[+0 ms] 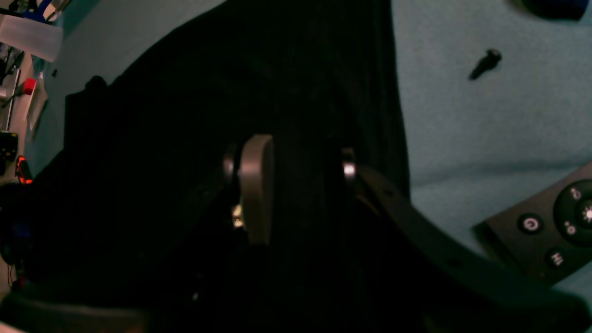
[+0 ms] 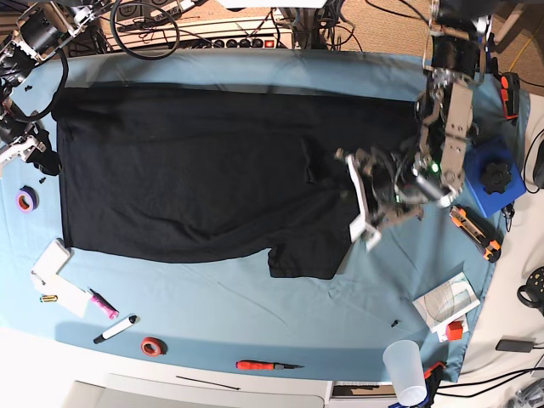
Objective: Layout the t-shirt on the table in an organized manner, then fold the t-shirt properly
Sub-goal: 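Drag the grasped hem with the left gripper to smooth the shirt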
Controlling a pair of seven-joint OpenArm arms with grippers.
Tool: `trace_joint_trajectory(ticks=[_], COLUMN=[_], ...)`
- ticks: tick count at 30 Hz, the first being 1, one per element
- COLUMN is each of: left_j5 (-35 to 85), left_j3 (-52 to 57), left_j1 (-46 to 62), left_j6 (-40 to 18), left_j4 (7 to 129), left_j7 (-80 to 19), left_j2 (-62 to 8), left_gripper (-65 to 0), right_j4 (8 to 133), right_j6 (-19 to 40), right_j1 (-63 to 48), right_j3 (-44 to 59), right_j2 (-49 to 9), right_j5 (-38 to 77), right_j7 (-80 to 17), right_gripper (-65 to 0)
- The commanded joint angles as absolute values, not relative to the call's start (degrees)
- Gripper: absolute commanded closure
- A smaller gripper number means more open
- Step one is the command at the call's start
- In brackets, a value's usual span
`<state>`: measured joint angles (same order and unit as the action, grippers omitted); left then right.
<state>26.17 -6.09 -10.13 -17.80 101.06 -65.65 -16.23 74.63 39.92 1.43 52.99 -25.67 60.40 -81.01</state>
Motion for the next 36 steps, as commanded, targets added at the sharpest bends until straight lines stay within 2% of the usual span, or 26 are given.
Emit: trace_joint_trajectory(ticks=[1,6,8,15,23,33,36], left_j5=[26.7,26.7,26.6,26.6,16.3,15.2,15.2], left_j3=[-5.8,-5.9,-5.9,-5.9,-5.9,-5.9,-5.9], left_j1=[-13.1,-19.2,-21.5,-31.3,-39.0,-36.6,-35.6], left_j6=[-17.7,-18.0,-19.7,-27.7,-28.1,-27.9,-26.8], left_j4=[102.5,101.2,97.9,74.9,51.7,47.4,47.4], left_j7=[-63.1,-57.3,-54.7,-51.0,-41.5,-39.0,-40.1], left_j2=[-16.5,-16.5,-15.8,-10.6,-8.9,-8.2,-7.0], left_gripper=[-33.7,-33.7,-33.7,-33.7,-33.7,-33.5,-29.4], right_j4=[75.5,75.5,75.5,75.5,75.5,75.5,75.5], right_j6=[40.0,40.0,40.0,40.0,40.0,40.0,40.0], right_j1=[2.1,2.1,2.1,2.1,2.0,2.0,2.0], right_j3=[53.3,53.3,53.3,53.3,53.3,53.3,53.3], right_j2=[-27.2,-27.3,-27.3,-27.2,-27.2,-27.1,-27.2], right_j5=[61.9,61.8,61.8,61.8,61.8,61.9,61.9], right_j7=[-80.0,-80.0,-80.0,-80.0,-80.0,-80.0,-80.0], right_gripper=[-19.4,-19.4,-19.4,-19.4,-19.4,-19.4,-19.4])
